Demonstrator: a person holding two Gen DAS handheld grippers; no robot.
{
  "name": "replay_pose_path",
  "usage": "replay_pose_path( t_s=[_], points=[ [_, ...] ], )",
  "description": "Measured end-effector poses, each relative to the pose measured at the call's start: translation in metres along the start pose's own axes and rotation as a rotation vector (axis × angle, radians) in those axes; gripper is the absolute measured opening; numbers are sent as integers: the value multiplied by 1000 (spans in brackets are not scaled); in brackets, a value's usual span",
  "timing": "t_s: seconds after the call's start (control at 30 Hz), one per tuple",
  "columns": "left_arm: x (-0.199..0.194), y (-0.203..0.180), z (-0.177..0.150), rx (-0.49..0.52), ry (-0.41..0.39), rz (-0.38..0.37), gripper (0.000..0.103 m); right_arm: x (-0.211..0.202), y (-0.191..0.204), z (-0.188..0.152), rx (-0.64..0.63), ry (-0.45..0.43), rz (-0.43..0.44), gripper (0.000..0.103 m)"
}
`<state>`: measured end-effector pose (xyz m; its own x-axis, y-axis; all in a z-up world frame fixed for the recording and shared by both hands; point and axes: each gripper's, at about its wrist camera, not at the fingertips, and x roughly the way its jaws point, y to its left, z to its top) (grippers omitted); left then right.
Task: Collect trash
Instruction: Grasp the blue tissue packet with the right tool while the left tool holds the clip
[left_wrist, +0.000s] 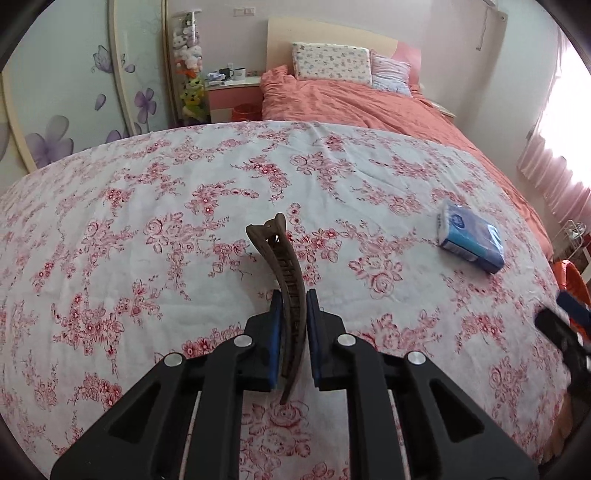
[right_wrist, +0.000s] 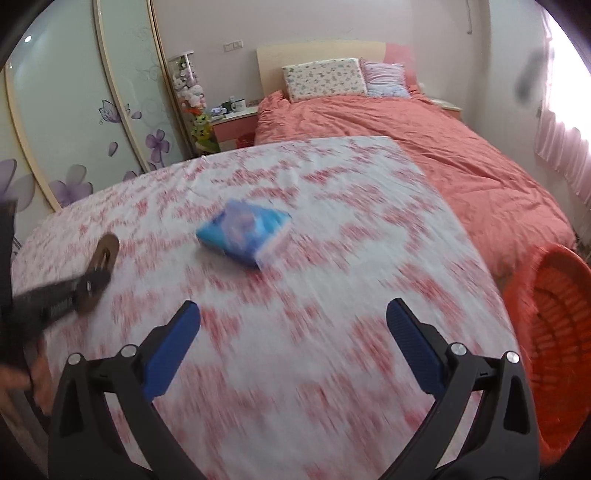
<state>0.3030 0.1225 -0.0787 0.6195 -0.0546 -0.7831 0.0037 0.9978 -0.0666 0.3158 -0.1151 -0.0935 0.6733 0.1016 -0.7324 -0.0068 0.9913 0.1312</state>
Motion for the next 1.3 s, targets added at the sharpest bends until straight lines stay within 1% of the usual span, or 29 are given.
replay_pose_path(
  t_s=[0.1,0.2,0.37,0.4,0.43,0.47,0.5,0.57,0.63,0.73,0.77,0.83,0.87,0.9,0.97,1.03,1.13,1.3],
  points=[
    [2,2,1,-10,-1,-4,13,27,11,23,-38,22,10,99],
    [1,7,1,-26,-1,-17,13,52,26,41,-121,41,8,99],
    [2,8,1,-30,-11,-21,14,74,36,55,-178,89,59,97],
    [2,8,1,-33,-12,-22,14,77,37,55,-187,97,65,96],
    [2,8,1,-34,-13,-23,14,78,38,55,-196,107,71,88],
    [2,8,1,-36,-13,-24,14,80,38,53,-199,123,73,82],
    [2,8,1,-36,-15,-24,14,81,37,52,-195,134,70,79],
    [1,8,0,-31,-18,-20,14,75,37,46,-186,129,41,66],
    [1,8,0,-30,-18,-17,14,65,32,39,-158,148,51,63],
    [0,9,0,-38,-16,-22,14,48,26,26,-114,176,94,63],
    [0,9,0,-41,-14,-28,16,45,26,23,-114,174,94,63],
    [-1,10,0,-50,-10,-42,22,43,28,20,-123,149,62,65],
    [-1,10,0,-55,-9,-47,28,44,31,19,-132,136,45,69],
    [-2,10,-1,-58,-10,-47,35,46,32,19,-134,132,40,71],
    [-2,10,-1,-58,-14,-41,40,51,36,22,-134,132,36,73],
    [-1,8,-1,-53,-18,-31,40,55,39,24,-146,122,16,73],
    [0,9,0,-57,-20,-23,40,53,40,22,-158,113,-17,65],
    [3,15,5,-90,-33,-29,40,35,22,7,-71,103,-75,62]
  ],
)
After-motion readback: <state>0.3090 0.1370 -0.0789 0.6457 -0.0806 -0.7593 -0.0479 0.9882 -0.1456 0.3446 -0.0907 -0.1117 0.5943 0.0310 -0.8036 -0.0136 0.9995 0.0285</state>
